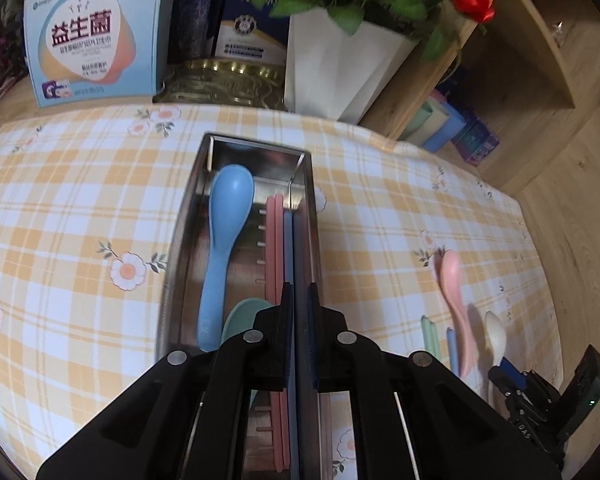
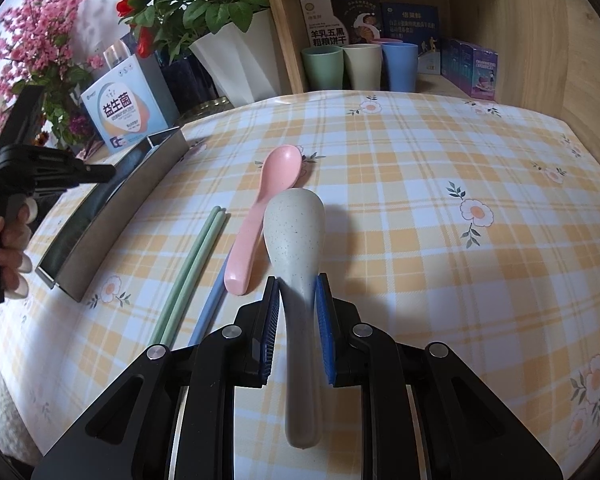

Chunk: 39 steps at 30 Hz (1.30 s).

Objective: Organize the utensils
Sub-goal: 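Carry the blue chopstick into the steel tray with the left tool and release, then carry the cream spoon into the steel tray with the right tool and release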

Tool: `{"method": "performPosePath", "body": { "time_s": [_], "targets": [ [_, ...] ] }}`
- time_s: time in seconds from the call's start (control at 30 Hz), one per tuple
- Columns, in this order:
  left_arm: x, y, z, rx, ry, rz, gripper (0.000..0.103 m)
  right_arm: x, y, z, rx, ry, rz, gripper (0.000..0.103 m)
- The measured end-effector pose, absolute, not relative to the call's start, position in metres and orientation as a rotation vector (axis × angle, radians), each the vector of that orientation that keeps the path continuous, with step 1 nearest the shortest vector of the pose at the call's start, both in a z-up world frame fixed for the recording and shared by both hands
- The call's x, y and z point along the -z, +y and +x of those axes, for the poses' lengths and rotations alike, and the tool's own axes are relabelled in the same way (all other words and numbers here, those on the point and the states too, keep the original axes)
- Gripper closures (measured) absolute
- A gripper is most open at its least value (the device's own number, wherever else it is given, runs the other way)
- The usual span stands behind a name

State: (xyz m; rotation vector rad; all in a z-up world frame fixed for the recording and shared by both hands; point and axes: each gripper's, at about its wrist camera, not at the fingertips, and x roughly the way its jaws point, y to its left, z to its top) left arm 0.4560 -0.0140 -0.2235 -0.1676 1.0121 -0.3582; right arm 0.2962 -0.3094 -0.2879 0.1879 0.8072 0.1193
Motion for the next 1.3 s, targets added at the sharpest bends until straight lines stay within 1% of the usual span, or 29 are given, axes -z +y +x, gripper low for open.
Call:
{"method": "performPosePath", "body": {
  "time_s": [0.1,0.13,0.17,0.2,0.27,0.3,0.37,0.4,0.43,0.47,0.5,0.53,0.57,0.67,0.77,1.07,1.3],
  "targets": [
    [0.212,-0.01,0.445,0.357,0.984,-0.153,0.091,0.286,-0.309,0.293,-0.12,0.789,0.188,0.084],
    [0.209,-0.009,0.438,0.358,0.975,-0.146,0.088,0.285,-0.309,0.291,-0.12,0.782,0.19,0.084],
    [0.206,-0.007,0.432,0.36,0.968,-0.14,0.083,0.284,-0.31,0.29,-0.119,0.779,0.192,0.084],
    [0.203,-0.006,0.425,0.362,0.959,-0.133,0.08,0.283,-0.31,0.289,-0.114,0.776,0.193,0.084],
    [0.197,-0.003,0.406,0.362,0.933,-0.102,0.07,0.281,-0.31,0.288,-0.104,0.773,0.19,0.084],
    [0.196,-0.001,0.4,0.362,0.928,-0.095,0.067,0.28,-0.31,0.288,-0.098,0.777,0.189,0.084],
    [0.193,0.005,0.382,0.358,0.921,-0.096,0.054,0.277,-0.309,0.286,-0.097,0.78,0.193,0.084],
    [0.192,0.007,0.376,0.359,0.916,-0.099,0.051,0.275,-0.308,0.286,-0.096,0.78,0.194,0.084],
    [0.191,0.01,0.366,0.359,0.903,-0.099,0.044,0.272,-0.307,0.284,-0.097,0.78,0.199,0.084],
    [0.19,0.012,0.36,0.355,0.895,-0.093,0.034,0.27,-0.307,0.284,-0.098,0.78,0.206,0.084],
    [0.189,0.014,0.353,0.349,0.89,-0.085,0.03,0.267,-0.306,0.284,-0.101,0.781,0.219,0.084],
    [0.189,0.016,0.347,0.341,0.883,-0.077,0.022,0.264,-0.305,0.284,-0.105,0.785,0.237,0.084],
    [0.189,0.017,0.341,0.337,0.878,-0.07,0.018,0.263,-0.304,0.285,-0.108,0.789,0.248,0.084],
    [0.19,0.022,0.332,0.314,0.867,-0.043,0.01,0.258,-0.295,0.289,-0.127,0.817,0.292,0.084],
    [0.191,0.028,0.327,0.29,0.857,-0.01,0.006,0.251,-0.277,0.299,-0.152,0.843,0.317,0.084],
    [0.196,0.071,0.332,0.225,0.859,-0.058,0.006,0.231,-0.201,0.361,-0.244,0.926,0.417,0.084],
    [0.199,0.099,0.329,0.216,0.839,-0.092,0.006,0.234,-0.138,0.426,-0.26,1.006,0.465,0.084]
  ]
}}
